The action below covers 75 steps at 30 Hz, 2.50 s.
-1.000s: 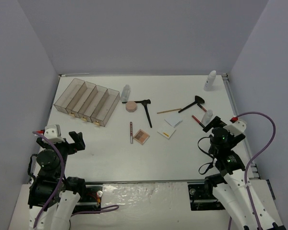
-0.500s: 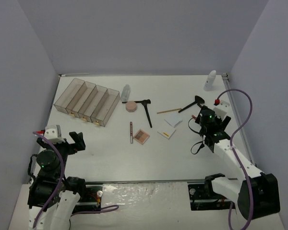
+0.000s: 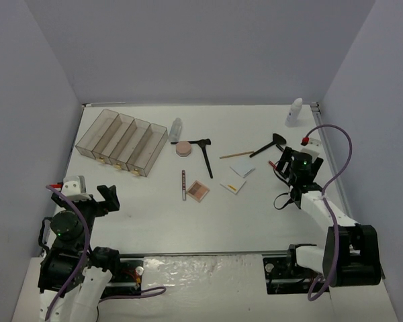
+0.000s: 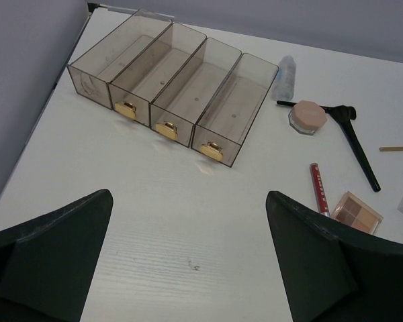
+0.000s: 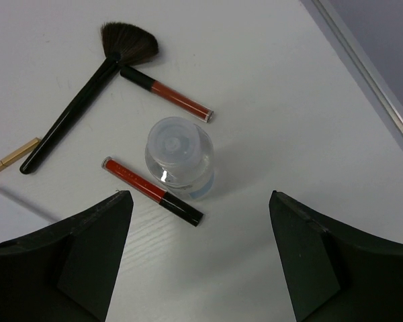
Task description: Organize the makeup
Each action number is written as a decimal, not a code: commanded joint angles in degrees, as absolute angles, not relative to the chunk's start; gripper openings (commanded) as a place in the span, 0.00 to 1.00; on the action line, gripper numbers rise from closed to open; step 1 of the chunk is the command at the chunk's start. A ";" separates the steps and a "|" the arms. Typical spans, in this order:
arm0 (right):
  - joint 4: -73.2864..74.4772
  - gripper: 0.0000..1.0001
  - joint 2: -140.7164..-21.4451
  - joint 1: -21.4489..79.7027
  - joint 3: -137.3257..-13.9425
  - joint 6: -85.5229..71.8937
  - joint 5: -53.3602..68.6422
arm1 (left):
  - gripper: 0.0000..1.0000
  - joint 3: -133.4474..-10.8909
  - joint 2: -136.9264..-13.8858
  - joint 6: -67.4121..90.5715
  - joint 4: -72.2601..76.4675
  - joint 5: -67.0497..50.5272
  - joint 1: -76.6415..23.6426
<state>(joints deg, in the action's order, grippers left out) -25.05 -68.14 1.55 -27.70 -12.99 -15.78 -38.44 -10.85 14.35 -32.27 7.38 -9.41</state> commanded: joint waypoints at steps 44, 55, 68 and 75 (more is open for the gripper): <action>-35.52 0.00 -75.48 -0.39 -32.61 -4.68 -1.35 | 0.97 -39.56 -14.09 15.37 -28.19 4.55 -10.02; -17.93 0.00 -60.31 15.27 -46.54 -0.62 32.14 | 0.85 -52.20 -26.40 15.25 -22.52 -22.71 -10.09; -8.68 0.00 -73.65 34.30 -64.90 6.99 65.90 | 0.76 -64.95 -45.85 19.85 -9.27 -39.45 -20.84; -7.60 0.00 -76.72 35.90 -68.51 7.34 70.27 | 0.75 -71.40 -54.34 12.10 -16.03 -29.59 -35.61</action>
